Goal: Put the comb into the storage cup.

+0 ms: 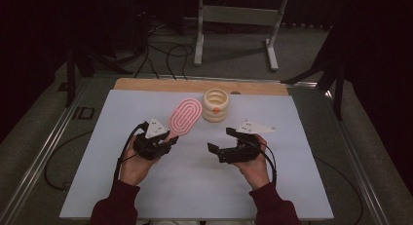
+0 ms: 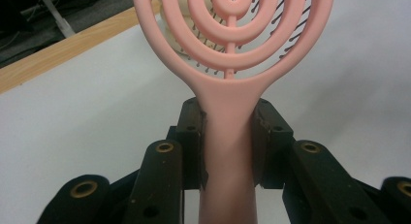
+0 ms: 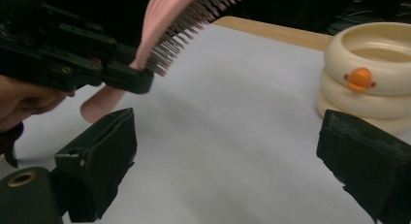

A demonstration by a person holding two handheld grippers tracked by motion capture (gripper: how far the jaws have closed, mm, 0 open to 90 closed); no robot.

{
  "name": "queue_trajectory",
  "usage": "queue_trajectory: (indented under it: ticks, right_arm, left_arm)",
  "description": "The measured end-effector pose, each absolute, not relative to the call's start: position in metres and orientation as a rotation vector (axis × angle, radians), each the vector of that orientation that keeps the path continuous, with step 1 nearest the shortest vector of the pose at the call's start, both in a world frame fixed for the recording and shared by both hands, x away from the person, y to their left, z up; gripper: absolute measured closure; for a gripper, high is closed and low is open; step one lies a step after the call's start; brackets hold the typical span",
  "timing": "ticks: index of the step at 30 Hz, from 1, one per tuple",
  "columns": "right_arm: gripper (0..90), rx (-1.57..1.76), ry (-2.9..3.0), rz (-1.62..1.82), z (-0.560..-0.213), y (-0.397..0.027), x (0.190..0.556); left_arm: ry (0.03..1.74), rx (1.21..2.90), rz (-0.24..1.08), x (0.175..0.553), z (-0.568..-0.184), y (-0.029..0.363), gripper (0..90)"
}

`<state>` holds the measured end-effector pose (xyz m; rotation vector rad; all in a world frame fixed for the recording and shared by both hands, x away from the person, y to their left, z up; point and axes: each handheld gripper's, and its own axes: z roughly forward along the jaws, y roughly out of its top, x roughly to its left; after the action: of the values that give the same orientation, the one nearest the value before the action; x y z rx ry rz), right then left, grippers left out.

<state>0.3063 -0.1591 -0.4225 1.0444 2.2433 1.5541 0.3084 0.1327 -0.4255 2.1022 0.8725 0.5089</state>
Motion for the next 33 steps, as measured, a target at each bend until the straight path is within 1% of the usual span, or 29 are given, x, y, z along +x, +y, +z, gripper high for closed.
queue_trajectory:
  ticks: [18, 33]
  right_arm:
    - [7.3, 1.025, 2.267, 1.609, -0.412, -0.138, 0.315]
    - [7.5, 1.080, 2.280, 1.656, -0.403, -0.117, 0.335]
  left_arm:
    - [0.819, 2.114, 0.505, 0.304, -0.427, 0.120, 69.8]
    - [0.765, 2.115, 0.510, 0.297, -0.423, 0.110, 69.7]
